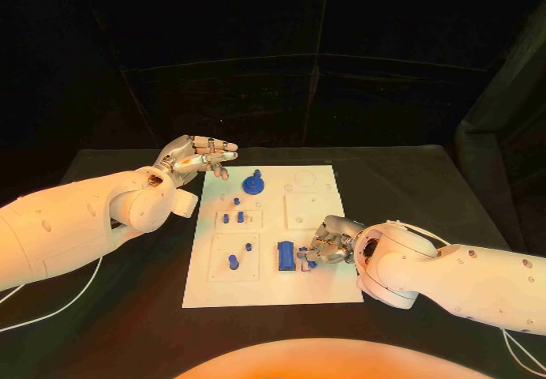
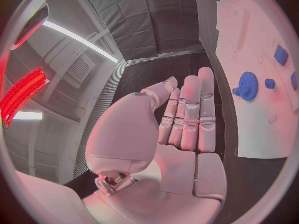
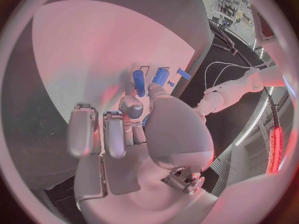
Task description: Assemble the parts on the task board
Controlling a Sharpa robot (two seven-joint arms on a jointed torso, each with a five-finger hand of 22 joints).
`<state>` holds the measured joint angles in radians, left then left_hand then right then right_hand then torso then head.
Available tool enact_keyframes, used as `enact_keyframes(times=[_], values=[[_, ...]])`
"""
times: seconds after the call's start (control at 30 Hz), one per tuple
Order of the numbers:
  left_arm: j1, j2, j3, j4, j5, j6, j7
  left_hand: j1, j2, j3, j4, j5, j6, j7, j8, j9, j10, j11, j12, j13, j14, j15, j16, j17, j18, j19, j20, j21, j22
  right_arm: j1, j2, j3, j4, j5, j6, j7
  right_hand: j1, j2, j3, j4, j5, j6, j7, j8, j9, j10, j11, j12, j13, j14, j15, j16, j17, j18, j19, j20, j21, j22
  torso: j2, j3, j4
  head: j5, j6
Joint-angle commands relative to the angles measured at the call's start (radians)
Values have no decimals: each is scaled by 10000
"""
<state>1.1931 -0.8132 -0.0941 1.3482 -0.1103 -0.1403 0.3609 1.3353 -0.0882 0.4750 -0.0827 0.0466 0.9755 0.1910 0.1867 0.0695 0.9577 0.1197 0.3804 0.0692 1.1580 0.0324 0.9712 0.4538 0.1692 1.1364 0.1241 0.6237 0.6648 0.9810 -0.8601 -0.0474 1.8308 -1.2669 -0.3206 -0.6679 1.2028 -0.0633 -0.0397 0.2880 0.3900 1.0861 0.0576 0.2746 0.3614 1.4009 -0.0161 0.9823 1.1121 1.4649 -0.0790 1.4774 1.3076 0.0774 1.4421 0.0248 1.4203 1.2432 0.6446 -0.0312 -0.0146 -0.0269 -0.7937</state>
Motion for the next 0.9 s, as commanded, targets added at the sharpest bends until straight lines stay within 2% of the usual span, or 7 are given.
enact_keyframes(times=[0.03, 0.17, 0.6, 0.9], values=[[16, 5, 7, 19, 26, 123, 15, 20, 102, -51, -11, 57, 23, -10, 38, 11, -26, 16, 34, -12, -55, -21, -14, -18, 141, -56, 28, -50, -16, 11, 17, 1, 8, -72, 9, -33, -219, 65, -272, -8, -851, 77, 3, -72, 36, 74, -27, -13, 26, 727, -51, 43, 862, -140, 69, 15, 20, 8, 3, 7, -14, 2, 4], [16, 5, 7, 17, 26, 125, 6, 20, 102, -51, -11, 57, 23, -10, 38, 11, -26, 16, 34, -12, -55, -21, -14, -18, 141, -56, 28, -50, -16, 11, 27, 1, 19, -100, 14, -25, -332, 128, -466, 3, -1146, 95, -1, -96, 70, 82, -29, -9, 58, 727, -52, 42, 863, -141, 71, 16, 22, 18, 3, 4, -8, -17, 6], [16, 13, 7, 4, 26, 129, 1, 20, 102, -51, -11, 57, 23, -10, 38, 11, -26, 16, 34, -12, -55, -21, -14, -18, 141, -56, 28, -50, -16, 11, -9, 2, 104, -117, 190, 68, -586, 535, -756, 19, -1059, 400, -109, -14, 198, 150, -111, -133, -8, 769, -105, 153, 1084, -152, 99, -20, 54, 93, -7, 0, -7, -42, 1], [16, 8, 7, 6, 26, 127, -11, 20, 102, -51, -11, 57, 23, -10, 38, 11, -26, 16, 34, -12, -55, -21, -14, -18, 141, -56, 28, -50, -16, 11, -89, 2, 90, -423, 192, 89, -355, 482, -853, -88, -1023, 383, -112, -66, 216, 155, -121, -164, -2, 763, -122, 142, 1068, -149, 91, -42, 44, 78, -7, 1, -1, -51, 34]])
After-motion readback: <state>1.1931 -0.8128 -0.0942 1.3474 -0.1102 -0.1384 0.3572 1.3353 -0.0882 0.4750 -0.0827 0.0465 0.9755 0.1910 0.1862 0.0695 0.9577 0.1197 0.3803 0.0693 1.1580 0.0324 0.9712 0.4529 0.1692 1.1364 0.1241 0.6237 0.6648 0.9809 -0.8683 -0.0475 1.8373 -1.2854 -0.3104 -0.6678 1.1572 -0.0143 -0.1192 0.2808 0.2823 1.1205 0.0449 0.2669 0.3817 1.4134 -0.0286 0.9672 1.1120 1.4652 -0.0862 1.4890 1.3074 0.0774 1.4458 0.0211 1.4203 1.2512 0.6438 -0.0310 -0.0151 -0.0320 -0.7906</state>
